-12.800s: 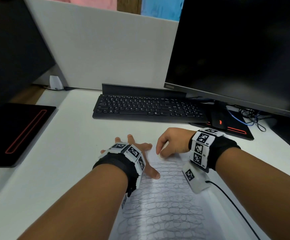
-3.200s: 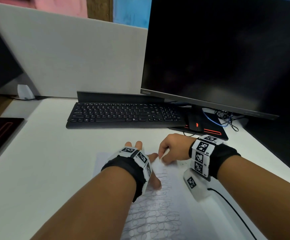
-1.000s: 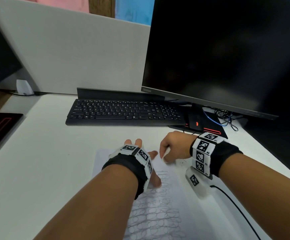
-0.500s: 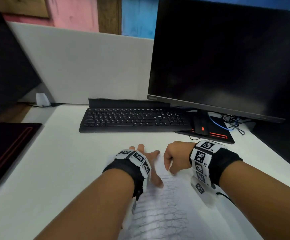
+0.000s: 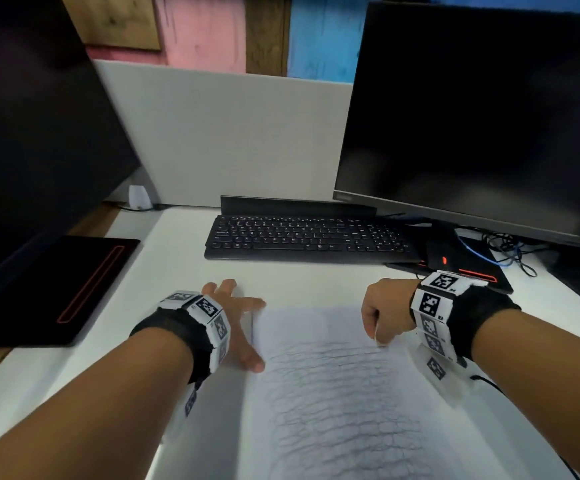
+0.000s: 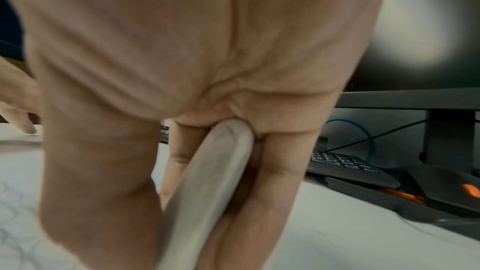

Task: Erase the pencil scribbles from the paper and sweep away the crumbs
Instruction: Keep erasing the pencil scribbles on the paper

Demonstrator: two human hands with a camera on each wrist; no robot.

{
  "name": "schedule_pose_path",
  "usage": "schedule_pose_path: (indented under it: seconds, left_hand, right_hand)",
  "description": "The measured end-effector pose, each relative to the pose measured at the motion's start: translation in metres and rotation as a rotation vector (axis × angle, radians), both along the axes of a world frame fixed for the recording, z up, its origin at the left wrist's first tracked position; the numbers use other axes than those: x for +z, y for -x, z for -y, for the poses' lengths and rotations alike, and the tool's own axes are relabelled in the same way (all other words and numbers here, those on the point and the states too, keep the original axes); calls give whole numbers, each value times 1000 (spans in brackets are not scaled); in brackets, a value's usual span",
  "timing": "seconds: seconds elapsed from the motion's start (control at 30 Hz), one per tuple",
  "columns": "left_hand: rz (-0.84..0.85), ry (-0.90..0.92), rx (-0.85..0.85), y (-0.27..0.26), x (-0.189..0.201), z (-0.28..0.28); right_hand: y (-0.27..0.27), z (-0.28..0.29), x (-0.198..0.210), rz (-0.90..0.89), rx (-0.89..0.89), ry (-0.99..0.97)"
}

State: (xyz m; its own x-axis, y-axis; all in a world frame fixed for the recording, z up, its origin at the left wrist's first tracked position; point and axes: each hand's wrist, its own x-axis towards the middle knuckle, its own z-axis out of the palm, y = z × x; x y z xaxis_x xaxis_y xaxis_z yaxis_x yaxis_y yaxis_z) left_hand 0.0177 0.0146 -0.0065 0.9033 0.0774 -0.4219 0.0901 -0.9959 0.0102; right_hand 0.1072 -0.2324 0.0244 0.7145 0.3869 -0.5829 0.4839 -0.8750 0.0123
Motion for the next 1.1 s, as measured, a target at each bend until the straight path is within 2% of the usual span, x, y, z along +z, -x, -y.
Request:
schedule_pose_path:
  seconds: [0.23,0.33,0.43,0.67,0.8,0.93,1.03,1.1]
  left_hand:
    - [-72,24,-11,-2,2,1]
    - [-90,38,-7,-4,-1,-2]
    - [-102,13,-21,-5,-2,-1]
    - [-80,4,-7,-5,-5,4]
    - [-73,2,-5,-6,-8,3]
    - [-57,24,-4,-6,-10,2]
    - [-51,17,-5,-5,-11,2]
    - [-33,16,-8,-5,-13,3]
  right_hand:
    - [1,-16,7,5,20,48]
    - [8,-42,4,76,28,-214]
    - [20,-77,0,-13,22,-407]
    - [24,-118,-9,-14,116,-372]
    - [28,-117,-8,-78,149,-353]
    - [26,-113,-8,-1,136,-387]
    - [32,-117,-8,-83,212,-332]
    - [29,-116,-9,-83,186,-344]
